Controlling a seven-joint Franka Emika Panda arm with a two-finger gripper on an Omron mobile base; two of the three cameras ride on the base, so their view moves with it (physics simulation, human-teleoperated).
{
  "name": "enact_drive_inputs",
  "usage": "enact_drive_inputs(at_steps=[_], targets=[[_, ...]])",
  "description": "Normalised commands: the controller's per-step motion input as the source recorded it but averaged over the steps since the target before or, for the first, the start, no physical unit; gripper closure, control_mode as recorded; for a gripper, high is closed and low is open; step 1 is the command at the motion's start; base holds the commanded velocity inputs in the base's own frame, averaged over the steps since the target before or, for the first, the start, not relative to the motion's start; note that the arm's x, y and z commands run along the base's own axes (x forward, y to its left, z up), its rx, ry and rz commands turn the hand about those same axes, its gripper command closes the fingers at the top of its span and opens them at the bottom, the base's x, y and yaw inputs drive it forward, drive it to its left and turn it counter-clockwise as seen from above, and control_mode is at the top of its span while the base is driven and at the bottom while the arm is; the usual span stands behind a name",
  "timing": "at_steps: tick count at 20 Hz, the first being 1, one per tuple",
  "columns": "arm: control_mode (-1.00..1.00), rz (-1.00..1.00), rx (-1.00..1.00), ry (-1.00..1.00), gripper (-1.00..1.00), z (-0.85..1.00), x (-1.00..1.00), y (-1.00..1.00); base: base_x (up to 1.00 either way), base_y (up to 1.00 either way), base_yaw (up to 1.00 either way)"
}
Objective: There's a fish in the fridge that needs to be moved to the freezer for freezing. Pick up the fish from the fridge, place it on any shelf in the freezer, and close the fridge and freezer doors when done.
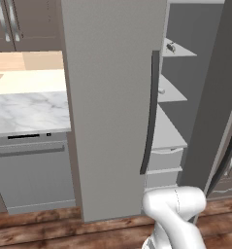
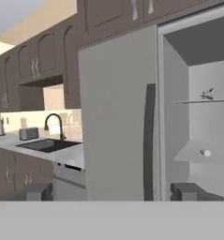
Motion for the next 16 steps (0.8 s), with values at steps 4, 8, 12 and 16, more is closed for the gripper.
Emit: enact_drive_inputs(at_steps=[4,8,12,16], targets=[[-1.00,0.16,0.00,-0.01,-1.00,-0.27,0.00,-0.34,0.00,0.00,0.00],[-1.00,0.17,0.00,0.00,-1.00,-0.12,0.13,-0.35,0.00,0.00,0.00],[-1.00,0.20,0.04,0.00,-1.00,0.00,0.04,-0.52,0.00,0.00,0.00],[-1.00,0.20,0.03,0.00,-1.00,-0.12,0.16,-0.46,0.00,0.00,0.00]])
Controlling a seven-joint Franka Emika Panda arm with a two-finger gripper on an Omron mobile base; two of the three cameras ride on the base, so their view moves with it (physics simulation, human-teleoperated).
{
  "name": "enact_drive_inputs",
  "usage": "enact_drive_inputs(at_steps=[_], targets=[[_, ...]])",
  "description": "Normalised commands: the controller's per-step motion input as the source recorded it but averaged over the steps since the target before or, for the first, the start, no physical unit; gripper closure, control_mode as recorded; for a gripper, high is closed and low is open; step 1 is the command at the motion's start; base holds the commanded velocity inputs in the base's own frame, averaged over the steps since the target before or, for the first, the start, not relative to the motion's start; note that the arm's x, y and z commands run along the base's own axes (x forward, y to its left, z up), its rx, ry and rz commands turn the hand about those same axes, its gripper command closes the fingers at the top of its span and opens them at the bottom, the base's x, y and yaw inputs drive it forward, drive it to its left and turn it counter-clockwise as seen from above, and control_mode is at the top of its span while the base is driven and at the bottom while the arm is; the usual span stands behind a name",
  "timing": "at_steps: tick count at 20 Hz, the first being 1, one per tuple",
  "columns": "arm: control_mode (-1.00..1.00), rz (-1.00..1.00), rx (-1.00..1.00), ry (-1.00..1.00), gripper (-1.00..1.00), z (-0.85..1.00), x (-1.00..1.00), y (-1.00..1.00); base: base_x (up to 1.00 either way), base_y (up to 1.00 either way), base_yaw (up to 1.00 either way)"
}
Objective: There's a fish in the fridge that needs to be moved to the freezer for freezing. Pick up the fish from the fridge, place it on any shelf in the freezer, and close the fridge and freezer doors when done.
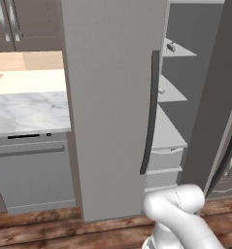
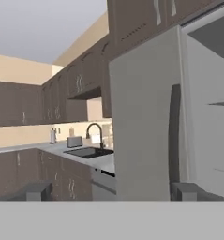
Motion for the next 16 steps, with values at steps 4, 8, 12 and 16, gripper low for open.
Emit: enact_drive_inputs(at_steps=[4,8,12,16], targets=[[-1.00,0.14,0.00,0.00,-1.00,-0.35,0.47,-0.21,0.00,0.00,0.00],[-1.00,0.13,0.00,0.00,-1.00,-0.34,0.48,-0.19,0.00,0.00,0.00],[-1.00,0.12,0.00,0.00,-1.00,-0.29,0.52,-0.18,0.00,0.00,0.00],[-1.00,0.10,0.01,0.00,-1.00,-0.14,0.36,-0.31,0.00,0.00,0.00]])
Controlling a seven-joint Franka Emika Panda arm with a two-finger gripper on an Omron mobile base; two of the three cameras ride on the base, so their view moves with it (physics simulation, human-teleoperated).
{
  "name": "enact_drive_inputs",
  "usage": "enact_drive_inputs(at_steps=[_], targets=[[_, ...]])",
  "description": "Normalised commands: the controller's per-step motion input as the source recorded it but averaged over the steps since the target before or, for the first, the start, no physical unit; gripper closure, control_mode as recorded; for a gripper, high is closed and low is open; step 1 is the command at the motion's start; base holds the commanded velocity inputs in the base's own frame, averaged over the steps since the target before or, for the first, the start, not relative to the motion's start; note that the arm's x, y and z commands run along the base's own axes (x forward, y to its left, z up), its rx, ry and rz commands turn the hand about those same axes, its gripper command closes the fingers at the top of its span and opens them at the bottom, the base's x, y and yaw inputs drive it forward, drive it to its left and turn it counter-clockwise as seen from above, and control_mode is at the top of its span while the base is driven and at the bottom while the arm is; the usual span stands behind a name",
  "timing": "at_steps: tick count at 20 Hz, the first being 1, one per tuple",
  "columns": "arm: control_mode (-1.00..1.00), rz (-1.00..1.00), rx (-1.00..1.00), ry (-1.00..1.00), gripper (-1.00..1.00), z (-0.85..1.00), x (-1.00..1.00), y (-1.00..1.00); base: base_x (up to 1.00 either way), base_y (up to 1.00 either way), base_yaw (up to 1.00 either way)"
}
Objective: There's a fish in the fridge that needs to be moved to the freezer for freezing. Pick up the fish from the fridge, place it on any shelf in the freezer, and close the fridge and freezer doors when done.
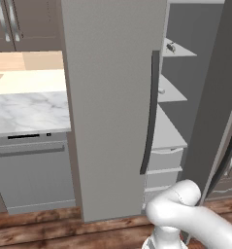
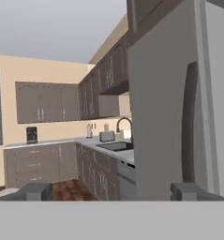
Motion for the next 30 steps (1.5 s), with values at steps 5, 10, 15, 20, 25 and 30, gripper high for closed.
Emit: enact_drive_inputs(at_steps=[5,10,15,20,25,30], targets=[[-1.00,0.06,0.00,0.00,-1.00,-0.22,0.34,-0.31,0.00,0.00,0.00],[-1.00,0.04,0.00,0.00,-1.00,-0.32,0.35,-0.27,0.00,0.00,0.00],[-1.00,-0.01,0.00,-0.01,-1.00,-0.39,0.27,-0.02,0.00,0.00,0.00],[-1.00,-0.17,0.00,-0.02,-1.00,-0.37,0.36,0.00,0.00,0.00,0.00],[-1.00,-0.14,0.00,0.00,-1.00,-0.30,0.36,0.00,0.00,0.00,0.00],[-1.00,-0.08,0.00,0.00,-1.00,-0.31,0.39,-0.11,0.00,0.00,0.00]])
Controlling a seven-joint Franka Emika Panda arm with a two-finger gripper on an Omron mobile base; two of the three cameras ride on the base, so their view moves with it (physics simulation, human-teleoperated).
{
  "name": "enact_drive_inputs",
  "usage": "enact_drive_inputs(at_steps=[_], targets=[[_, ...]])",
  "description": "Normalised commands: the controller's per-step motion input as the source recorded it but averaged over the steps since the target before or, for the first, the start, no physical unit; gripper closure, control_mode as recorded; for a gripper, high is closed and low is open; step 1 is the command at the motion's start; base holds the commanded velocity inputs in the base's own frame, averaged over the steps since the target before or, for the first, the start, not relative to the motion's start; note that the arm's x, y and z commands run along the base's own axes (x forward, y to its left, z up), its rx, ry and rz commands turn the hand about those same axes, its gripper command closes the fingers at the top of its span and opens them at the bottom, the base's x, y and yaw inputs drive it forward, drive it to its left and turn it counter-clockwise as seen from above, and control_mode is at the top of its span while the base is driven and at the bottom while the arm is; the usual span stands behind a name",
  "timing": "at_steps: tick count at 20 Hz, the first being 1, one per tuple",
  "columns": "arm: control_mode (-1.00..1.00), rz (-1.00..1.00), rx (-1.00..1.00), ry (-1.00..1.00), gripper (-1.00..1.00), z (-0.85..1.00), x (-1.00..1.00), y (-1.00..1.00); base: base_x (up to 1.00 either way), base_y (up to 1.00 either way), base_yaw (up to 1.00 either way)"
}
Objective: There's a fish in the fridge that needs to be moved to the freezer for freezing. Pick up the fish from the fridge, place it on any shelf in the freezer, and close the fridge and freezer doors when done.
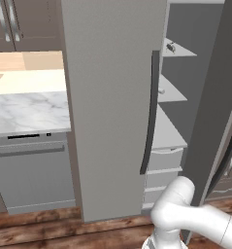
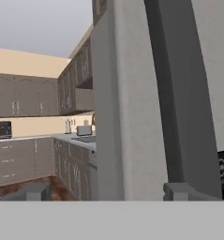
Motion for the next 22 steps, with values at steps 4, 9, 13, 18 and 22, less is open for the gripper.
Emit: enact_drive_inputs(at_steps=[4,9,13,18,22], targets=[[-1.00,0.00,0.02,0.00,-1.00,-0.29,0.13,-0.41,0.00,0.00,0.00],[-1.00,0.00,0.03,0.00,-1.00,-0.30,0.10,-0.50,0.00,0.00,0.00],[-1.00,0.00,0.04,0.00,-1.00,-0.22,0.06,-0.53,0.00,0.00,0.00],[-1.00,0.00,0.00,0.00,-1.00,-0.29,0.35,-0.08,0.00,0.00,0.00],[-1.00,0.00,0.00,0.00,-1.00,-0.32,0.55,0.10,0.00,0.00,0.00]])
